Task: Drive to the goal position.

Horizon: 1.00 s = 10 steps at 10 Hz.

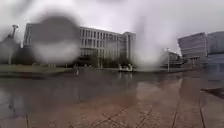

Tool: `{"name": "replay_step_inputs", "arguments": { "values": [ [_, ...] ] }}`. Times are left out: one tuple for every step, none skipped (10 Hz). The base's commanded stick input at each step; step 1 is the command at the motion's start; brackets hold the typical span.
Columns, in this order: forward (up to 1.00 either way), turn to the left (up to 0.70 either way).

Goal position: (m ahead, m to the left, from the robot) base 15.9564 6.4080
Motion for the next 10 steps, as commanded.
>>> {"name": "replay_step_inputs", "arguments": {
  "values": [
    [0.70, 0.02],
    [0.70, 0.12],
    [0.70, 0.24],
    [0.70, 0.21],
    [0.70, 0.00],
    [0.70, 0.00],
    [0.70, 0.00],
    [0.70, 0.00],
    [0.70, 0.00],
    [0.70, 0.00]
  ]
}}
